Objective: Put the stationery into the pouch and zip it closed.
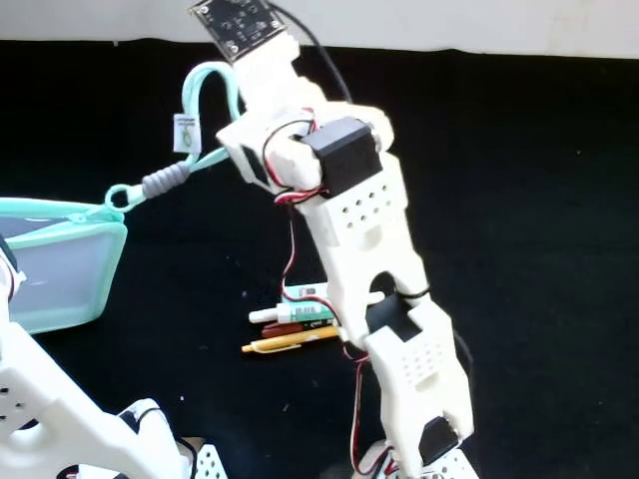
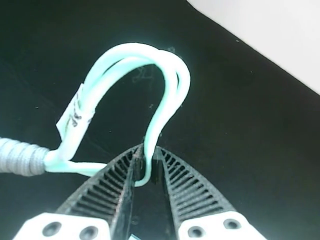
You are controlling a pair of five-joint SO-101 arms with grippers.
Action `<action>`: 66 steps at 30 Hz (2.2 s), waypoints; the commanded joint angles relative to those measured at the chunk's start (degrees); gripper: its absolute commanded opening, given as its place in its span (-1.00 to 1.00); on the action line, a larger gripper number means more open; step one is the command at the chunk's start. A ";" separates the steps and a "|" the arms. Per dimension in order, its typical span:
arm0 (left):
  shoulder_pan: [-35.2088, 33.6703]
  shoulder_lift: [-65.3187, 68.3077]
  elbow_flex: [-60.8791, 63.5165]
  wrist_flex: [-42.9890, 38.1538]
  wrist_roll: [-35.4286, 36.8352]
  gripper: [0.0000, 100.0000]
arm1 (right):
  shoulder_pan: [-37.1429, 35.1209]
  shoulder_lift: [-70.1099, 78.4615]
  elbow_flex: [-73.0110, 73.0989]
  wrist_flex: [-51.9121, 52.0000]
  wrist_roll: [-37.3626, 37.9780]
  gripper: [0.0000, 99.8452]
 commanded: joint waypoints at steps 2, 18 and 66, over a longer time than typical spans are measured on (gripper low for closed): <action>-0.57 -0.04 0.13 -0.53 0.35 -0.99 | 1.54 -2.95 0.04 0.48 -0.53 -0.98; -0.22 -0.40 -0.31 -0.35 4.22 -0.99 | -9.19 -3.65 -4.09 0.40 -24.53 -0.19; 60.97 20.44 2.68 7.82 0.88 -0.65 | 40.84 -3.47 7.96 0.48 -17.32 -0.19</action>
